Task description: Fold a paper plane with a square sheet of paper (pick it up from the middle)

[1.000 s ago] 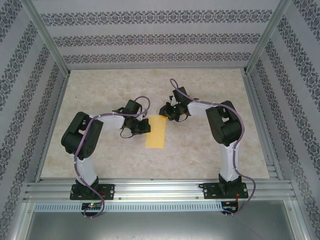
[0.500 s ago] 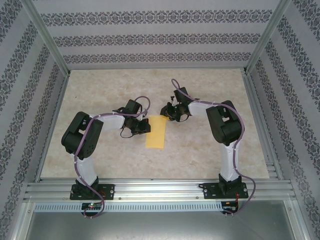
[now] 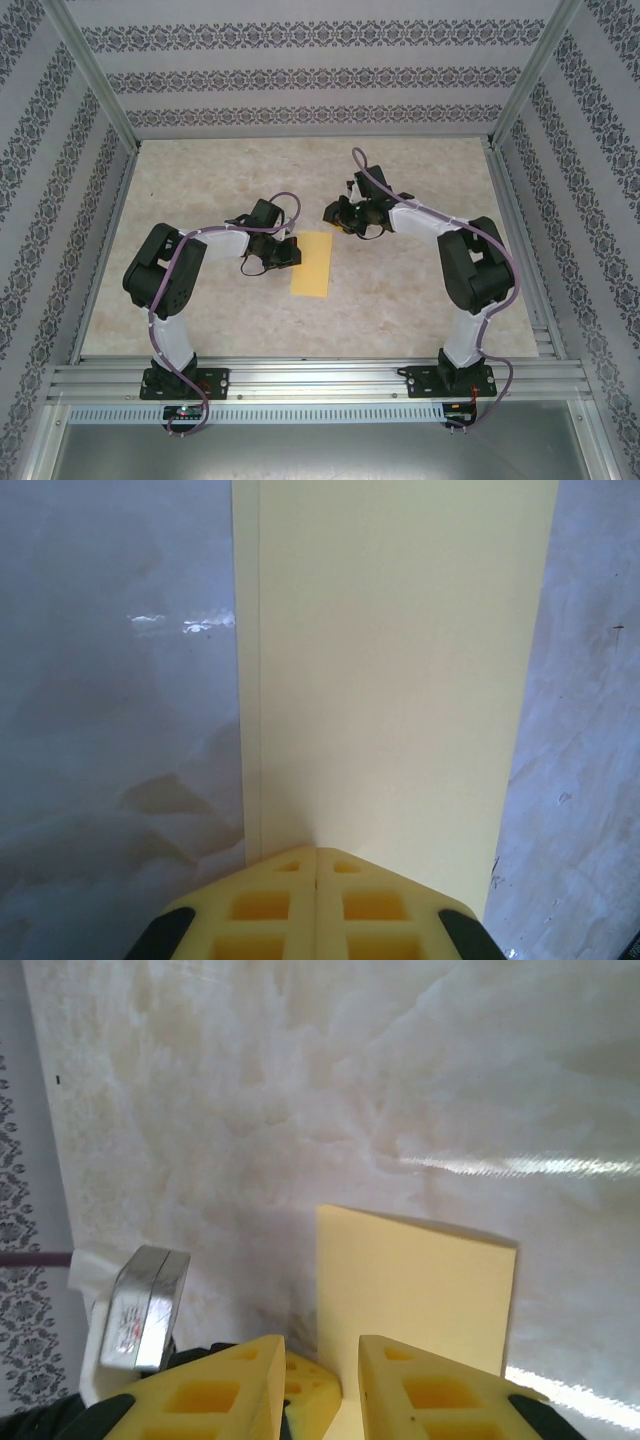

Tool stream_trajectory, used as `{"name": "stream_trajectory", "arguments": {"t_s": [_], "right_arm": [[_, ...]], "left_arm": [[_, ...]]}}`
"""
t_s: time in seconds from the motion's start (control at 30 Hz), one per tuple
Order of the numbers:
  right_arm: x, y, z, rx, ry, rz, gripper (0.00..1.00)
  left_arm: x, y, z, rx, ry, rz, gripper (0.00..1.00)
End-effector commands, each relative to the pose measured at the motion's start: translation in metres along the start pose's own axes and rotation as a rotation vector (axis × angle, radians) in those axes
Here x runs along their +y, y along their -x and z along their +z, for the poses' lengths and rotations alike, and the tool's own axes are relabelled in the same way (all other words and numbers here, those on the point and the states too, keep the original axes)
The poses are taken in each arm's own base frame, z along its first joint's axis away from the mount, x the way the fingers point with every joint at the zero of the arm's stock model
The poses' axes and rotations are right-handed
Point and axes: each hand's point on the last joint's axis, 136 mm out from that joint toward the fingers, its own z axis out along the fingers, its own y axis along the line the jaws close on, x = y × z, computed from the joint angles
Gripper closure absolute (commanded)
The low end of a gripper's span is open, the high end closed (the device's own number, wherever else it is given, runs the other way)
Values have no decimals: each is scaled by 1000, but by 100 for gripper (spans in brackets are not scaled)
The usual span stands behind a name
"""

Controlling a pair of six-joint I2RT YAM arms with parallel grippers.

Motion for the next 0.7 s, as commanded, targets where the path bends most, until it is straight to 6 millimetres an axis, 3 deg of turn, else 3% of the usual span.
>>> {"name": "stream_trajectory", "arguments": {"t_s": [0.0,0.17,0.4,0.67], "right_arm": [[-4,-28,10,33,-19,-3,72],[-8,-54,15,36,-1,30,72],[-10,-105,20,93,-1,17,72],[-40,-149,29,153,-69,39,72]], "left_arm": [[40,-30,16,102,148,-43,100],[40,-31,16,107,146,-46,100],[40,-32,17,113,145,-45,100],[38,-31,18,113,133,-50,100]]}}
